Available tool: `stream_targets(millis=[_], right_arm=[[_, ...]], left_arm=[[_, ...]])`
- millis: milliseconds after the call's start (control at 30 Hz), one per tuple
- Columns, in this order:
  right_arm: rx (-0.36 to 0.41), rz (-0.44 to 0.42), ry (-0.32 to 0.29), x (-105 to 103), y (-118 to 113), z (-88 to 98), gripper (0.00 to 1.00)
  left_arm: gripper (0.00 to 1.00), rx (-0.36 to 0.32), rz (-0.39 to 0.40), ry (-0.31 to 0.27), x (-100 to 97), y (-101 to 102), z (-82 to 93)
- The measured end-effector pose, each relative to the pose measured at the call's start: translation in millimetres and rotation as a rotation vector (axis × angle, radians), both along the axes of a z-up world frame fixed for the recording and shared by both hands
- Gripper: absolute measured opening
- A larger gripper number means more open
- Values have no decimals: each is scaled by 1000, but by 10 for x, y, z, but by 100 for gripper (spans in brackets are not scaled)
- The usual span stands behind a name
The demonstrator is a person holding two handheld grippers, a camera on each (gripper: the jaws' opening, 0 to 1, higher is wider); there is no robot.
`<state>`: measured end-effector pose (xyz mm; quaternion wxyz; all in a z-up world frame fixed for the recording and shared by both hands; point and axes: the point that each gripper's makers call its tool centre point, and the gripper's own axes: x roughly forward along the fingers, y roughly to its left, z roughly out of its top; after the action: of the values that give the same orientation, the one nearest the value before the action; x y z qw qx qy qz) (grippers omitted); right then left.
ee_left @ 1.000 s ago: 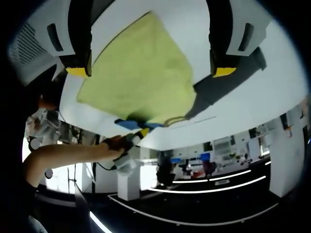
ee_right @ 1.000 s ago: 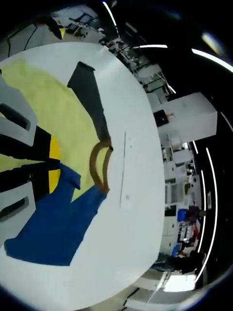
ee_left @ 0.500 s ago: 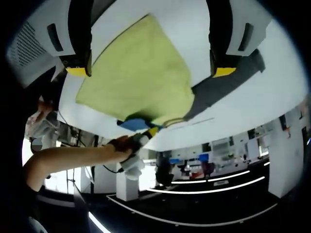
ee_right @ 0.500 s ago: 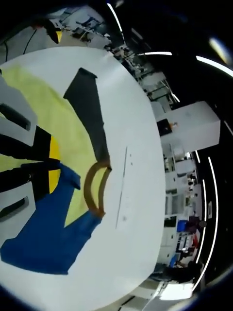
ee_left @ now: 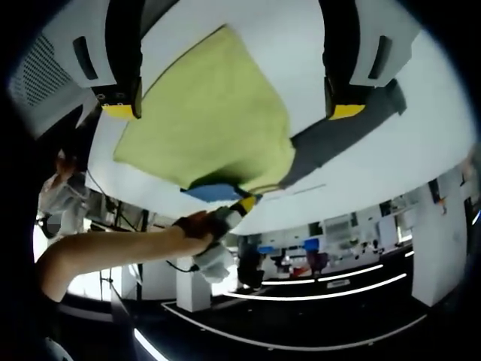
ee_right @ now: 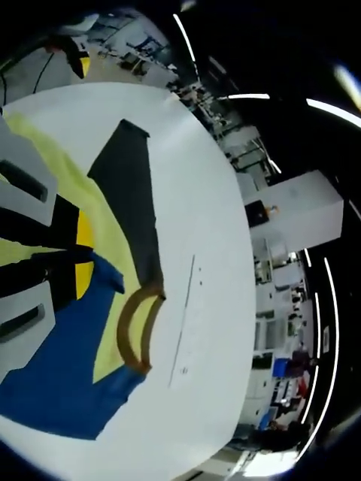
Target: Fold the garment on the visible template until the final outline fits inside the template.
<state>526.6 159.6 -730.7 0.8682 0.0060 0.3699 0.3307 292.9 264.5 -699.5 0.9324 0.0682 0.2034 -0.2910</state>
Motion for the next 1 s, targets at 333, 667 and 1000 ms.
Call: stream_targets(millis=[333,667,1000], right_arm=[[8,42,13,-91,214,-6,0],[33,97,4,-164,464,51,0],[35,148,3,-211,649,23,0]], left_arm=[[98,4,3,7,-21,23,-23],[98,8,8,8,-12,53,-53],[98,7,11,14,-16,64,-60]])
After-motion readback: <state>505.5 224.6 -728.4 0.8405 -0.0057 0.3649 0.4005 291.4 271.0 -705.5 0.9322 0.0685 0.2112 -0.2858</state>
